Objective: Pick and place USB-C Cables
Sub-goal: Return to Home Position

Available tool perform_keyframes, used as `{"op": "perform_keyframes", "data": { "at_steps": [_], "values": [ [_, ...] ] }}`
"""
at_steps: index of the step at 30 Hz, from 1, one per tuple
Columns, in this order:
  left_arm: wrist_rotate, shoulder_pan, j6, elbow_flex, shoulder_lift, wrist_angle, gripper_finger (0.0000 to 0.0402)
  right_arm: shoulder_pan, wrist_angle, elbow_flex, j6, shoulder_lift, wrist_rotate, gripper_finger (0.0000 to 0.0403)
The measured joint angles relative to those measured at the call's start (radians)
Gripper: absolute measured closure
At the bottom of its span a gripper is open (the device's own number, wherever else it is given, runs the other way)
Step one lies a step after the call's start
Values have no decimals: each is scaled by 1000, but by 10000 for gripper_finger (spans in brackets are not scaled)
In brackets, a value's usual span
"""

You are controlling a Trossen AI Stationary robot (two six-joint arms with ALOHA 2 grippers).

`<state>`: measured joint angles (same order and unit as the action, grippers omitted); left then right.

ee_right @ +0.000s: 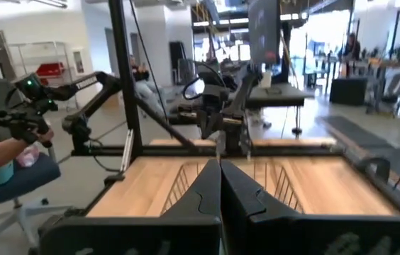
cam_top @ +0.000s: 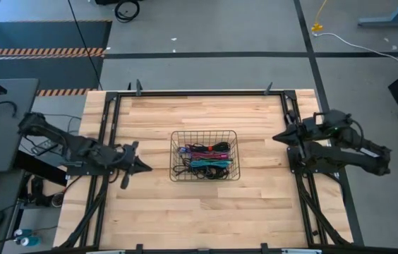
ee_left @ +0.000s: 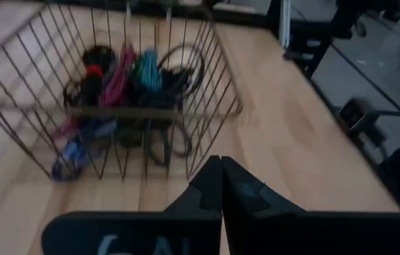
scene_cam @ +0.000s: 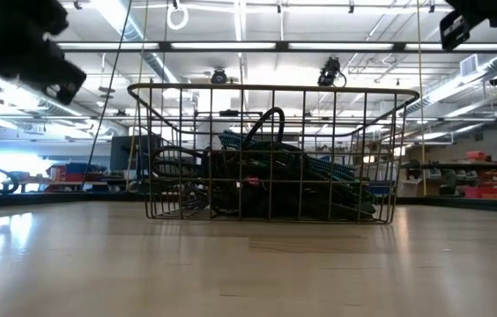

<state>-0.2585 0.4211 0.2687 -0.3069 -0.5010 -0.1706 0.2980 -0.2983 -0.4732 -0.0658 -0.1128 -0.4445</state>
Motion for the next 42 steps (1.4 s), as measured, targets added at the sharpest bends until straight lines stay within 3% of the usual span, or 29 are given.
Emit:
{"op": "perform_keyframes", "data": {
  "at_steps": [6, 11, 16, 22, 25, 34, 42],
  "values": [
    [2, -15, -119, 183, 6, 292, 401, -39, 16, 66, -11, 22, 27, 403],
    [16, -116, -244, 191, 6, 321, 401, -71, 82, 130, 60, 21, 60, 403],
    [230, -319, -402, 114, 5, 279, 401, -87, 170, 195, 139, 19, 60, 403],
    [423, -560, -407, 59, 5, 166, 401, -88, 123, 209, 116, 20, 107, 403],
    [539, -614, -396, 70, 5, 171, 401, -104, 97, 241, 85, 20, 133, 403],
    [442, -630, -438, 151, 4, 222, 401, -223, 167, 377, 106, 19, 300, 403],
    [412, -630, -432, 254, 3, 329, 401, -289, 230, 425, 136, 20, 320, 403]
  ]
}}
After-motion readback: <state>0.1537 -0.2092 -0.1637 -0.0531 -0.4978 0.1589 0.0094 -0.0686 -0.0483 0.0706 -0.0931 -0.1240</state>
